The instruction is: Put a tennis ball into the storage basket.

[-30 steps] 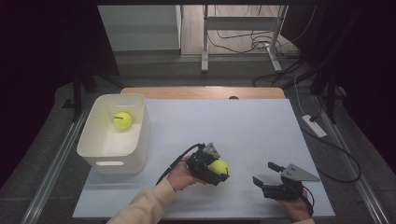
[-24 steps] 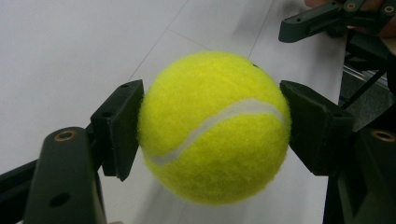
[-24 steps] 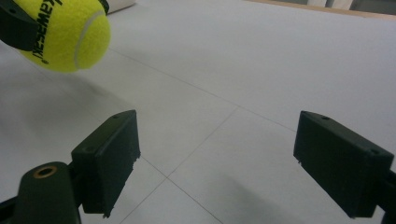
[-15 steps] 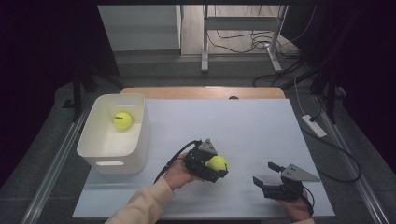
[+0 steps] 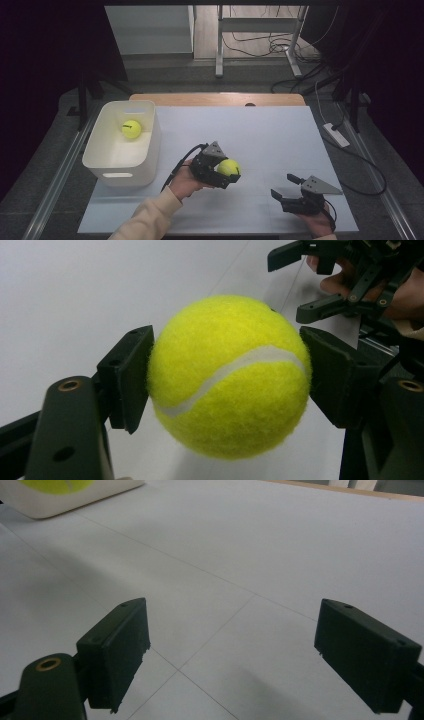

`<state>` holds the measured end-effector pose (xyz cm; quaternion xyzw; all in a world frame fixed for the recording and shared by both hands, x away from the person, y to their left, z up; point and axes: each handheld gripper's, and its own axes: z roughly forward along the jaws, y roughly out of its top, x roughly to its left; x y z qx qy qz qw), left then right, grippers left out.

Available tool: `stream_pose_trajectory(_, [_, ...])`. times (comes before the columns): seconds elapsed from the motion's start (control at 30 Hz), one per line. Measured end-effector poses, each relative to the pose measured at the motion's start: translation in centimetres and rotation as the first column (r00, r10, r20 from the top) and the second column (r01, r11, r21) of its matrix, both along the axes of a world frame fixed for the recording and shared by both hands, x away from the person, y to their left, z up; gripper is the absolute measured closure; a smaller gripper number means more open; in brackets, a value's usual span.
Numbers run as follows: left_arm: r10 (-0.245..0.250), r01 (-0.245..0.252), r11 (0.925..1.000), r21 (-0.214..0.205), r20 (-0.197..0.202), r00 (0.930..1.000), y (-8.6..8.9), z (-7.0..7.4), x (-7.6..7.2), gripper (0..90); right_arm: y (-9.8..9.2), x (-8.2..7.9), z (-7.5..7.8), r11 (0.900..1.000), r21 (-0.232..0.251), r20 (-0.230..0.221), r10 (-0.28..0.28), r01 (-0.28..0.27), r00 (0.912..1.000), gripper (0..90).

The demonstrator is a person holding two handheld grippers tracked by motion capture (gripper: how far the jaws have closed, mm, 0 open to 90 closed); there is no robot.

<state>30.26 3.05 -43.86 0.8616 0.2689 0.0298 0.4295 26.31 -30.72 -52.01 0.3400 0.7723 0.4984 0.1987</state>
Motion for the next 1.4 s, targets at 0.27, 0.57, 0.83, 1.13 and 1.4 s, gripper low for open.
stream_pose_trajectory(0.27, [0.016,-0.015,0.9997,-0.021,0.010,0.9998,0.9,0.7,0.1,27.1,0.0,0.0,0.0,1.0000,0.000,0.002,-0.001,0.001,1.0000,14.2])
stream_pose_trajectory(0.57, [0.034,-0.032,0.9975,-0.062,0.025,0.9991,2.2,1.9,0.0,27.1,0.0,0.0,0.0,1.0000,-0.001,0.002,-0.001,0.001,1.0000,14.2])
stream_pose_trajectory(0.83, [0.057,-0.052,0.9948,-0.088,0.046,0.9973,3.2,3.1,0.0,27.1,0.0,0.0,0.0,1.0000,-0.002,0.002,-0.002,0.002,1.0000,14.2])
stream_pose_trajectory(1.13, [0.088,-0.081,0.9904,-0.112,0.058,0.9944,4.3,3.8,0.0,27.1,0.0,0.0,0.0,1.0000,-0.002,0.002,0.000,0.000,1.0000,14.2])
stream_pose_trajectory(1.4, [0.105,-0.096,0.9874,-0.126,0.068,0.9922,5.0,4.1,0.0,27.1,0.0,0.0,0.0,1.0000,-0.001,0.002,-0.001,0.001,1.0000,14.2])
